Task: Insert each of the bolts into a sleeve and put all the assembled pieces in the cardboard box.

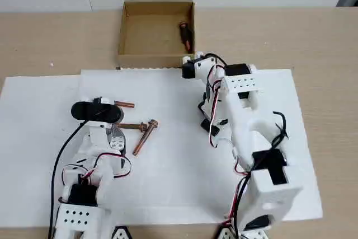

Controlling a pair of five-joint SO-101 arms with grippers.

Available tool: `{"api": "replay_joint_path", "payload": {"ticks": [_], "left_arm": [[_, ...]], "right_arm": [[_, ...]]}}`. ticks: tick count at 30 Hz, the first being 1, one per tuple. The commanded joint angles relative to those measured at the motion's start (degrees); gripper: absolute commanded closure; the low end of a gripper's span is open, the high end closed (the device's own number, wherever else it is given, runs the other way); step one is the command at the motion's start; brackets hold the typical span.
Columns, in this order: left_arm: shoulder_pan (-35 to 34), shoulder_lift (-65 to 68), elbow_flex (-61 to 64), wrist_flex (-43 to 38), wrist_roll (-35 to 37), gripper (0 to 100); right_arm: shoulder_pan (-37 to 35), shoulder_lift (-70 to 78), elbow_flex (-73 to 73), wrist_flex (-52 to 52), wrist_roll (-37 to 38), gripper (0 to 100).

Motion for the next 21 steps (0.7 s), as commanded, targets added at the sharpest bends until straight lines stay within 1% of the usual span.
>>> {"api": "replay_joint_path", "payload": {"ticks": [1,4,6,10,13,15,21], "left_arm": [[-0.2,-0.6,-0.3,-1.2,-0.2,99],[-0.3,-0.6,-0.3,-1.2,-0.2,99],[-0.3,-0.6,-0.3,-1.2,-0.2,99],[-0.3,-0.6,-0.3,-1.2,-0.2,99],[-0.3,-0.6,-0.3,-1.2,-0.2,99],[-0.3,-0.6,-0.3,-1.2,-0.2,99],[-0.3,-0.6,-0.3,-1.2,-0.2,99]], "right_arm": [[0.3,1.1,-0.3,-1.9,0.5,84.6],[0.3,2.5,-0.3,-3.3,0.5,91.7],[0.3,2.9,-0.3,-4.0,0.5,94.6],[0.3,3.1,-0.3,-4.2,0.5,95.4],[0.3,2.6,-0.3,-4.1,0.5,99.2],[0.2,1.3,-0.8,-3.7,0.3,99.2],[-0.1,-9.4,-5.5,4.1,-1.7,99.4]]}}
